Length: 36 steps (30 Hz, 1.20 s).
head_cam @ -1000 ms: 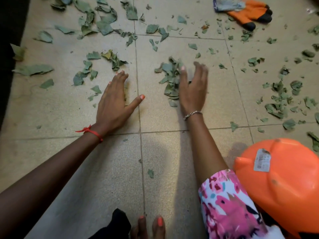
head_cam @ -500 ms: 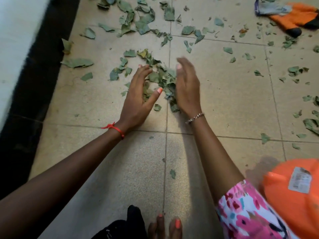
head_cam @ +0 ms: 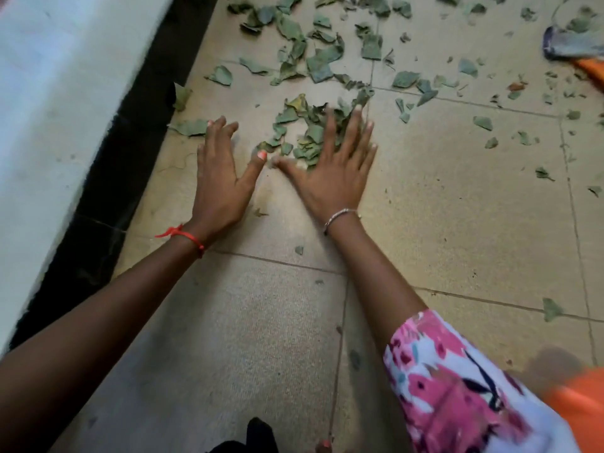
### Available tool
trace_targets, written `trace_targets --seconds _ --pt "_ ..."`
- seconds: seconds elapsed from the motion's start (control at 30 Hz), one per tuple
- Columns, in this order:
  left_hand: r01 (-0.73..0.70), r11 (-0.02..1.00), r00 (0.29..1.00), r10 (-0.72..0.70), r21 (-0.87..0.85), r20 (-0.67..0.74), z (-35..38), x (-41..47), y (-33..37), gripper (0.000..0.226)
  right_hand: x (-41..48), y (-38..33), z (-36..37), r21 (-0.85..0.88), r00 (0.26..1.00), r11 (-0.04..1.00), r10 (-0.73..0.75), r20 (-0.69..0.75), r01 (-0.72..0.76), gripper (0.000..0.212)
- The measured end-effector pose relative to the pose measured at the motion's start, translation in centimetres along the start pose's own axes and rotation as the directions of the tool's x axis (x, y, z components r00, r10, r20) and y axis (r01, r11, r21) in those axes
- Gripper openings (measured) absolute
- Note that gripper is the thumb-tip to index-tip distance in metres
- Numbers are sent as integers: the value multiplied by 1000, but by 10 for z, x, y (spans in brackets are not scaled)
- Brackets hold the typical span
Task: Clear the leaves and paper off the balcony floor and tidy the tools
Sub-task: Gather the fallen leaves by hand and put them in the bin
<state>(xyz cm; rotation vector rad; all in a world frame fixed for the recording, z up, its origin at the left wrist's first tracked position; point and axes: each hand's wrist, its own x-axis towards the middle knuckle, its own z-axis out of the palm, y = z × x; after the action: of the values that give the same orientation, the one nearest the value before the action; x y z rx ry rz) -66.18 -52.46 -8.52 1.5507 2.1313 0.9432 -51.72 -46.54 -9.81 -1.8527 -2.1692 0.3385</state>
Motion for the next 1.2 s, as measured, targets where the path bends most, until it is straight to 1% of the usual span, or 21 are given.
trace_targets --seconds 0.07,0.13,0.23,0.27,0.33,0.4,0.47,0.57,0.67,0.7,0.73,0.77,0.8,0.87,0.9,0.97,1.0,1.07,1.13,1.17,1.2 --pt "-16 995 1000 14 100 27 -3 4 -8 65 21 5 -1 27 1000 1000 2 -11 -2 110" --pt "13 984 999 -18 177 26 -6 9 -15 67 31 7 -1 60 999 997 -44 16 43 105" --pt "108 961 994 -112 256 -1 -5 16 -16 72 35 4 1 134 965 961 -252 77 240 93" --pt "107 965 993 -115 239 18 -3 17 -14 74 36 4 0 185 943 935 -321 82 303 87" --pt "43 995 994 -53 93 99 -3 17 -9 75 43 3 -1 308 913 876 -405 55 370 75" --pt "-5 999 990 11 -47 142 -5 21 -8 75 47 2 -3 412 911 831 -411 0 375 65" --pt "-8 998 997 12 -56 75 -8 32 -12 72 46 1 -3 466 915 799 -398 -66 381 62" --pt "65 998 997 -64 26 -47 -13 55 -22 67 43 2 -4 512 928 780 -358 -107 360 65" --pt "112 979 994 -112 172 -14 -12 73 -29 66 43 3 -5 518 931 781 -352 -93 347 67" --pt "117 972 993 -119 203 0 -10 77 -29 67 43 3 -5 517 930 782 -355 -89 348 67" --pt "124 974 992 -128 189 9 -9 79 -29 67 42 3 -5 512 929 784 -359 -87 351 67" --pt "126 985 991 -130 122 25 -9 81 -28 64 42 3 -5 502 928 788 -362 -89 356 67" --pt "116 993 992 -116 8 57 -11 83 -26 60 42 3 -5 489 926 793 -367 -90 362 67" --pt "56 980 990 -30 -192 140 -16 83 -21 51 42 2 -4 468 923 802 -374 -90 371 68" --pt "12 975 987 24 -221 159 -18 83 -19 48 42 2 -4 457 921 806 -379 -89 376 69" --pt "-49 981 988 75 -186 134 -19 88 -15 48 42 3 -2 431 918 816 -387 -88 386 70" --pt "-46 989 992 63 -144 111 -18 93 -15 50 42 3 -2 420 918 821 -388 -88 387 71" --pt "21 998 995 -15 -59 96 -15 106 -16 55 42 2 -1 412 921 829 -382 -79 379 71" --pt "60 995 990 -69 73 124 -10 114 -16 57 42 2 -1 408 928 838 -364 -78 362 71" --pt "38 988 986 -62 149 158 -5 113 -12 56 43 2 -1 408 934 843 -348 -80 349 70" --pt "1 985 978 -37 175 204 0 110 -7 54 43 2 0 412 939 847 -334 -79 336 69"
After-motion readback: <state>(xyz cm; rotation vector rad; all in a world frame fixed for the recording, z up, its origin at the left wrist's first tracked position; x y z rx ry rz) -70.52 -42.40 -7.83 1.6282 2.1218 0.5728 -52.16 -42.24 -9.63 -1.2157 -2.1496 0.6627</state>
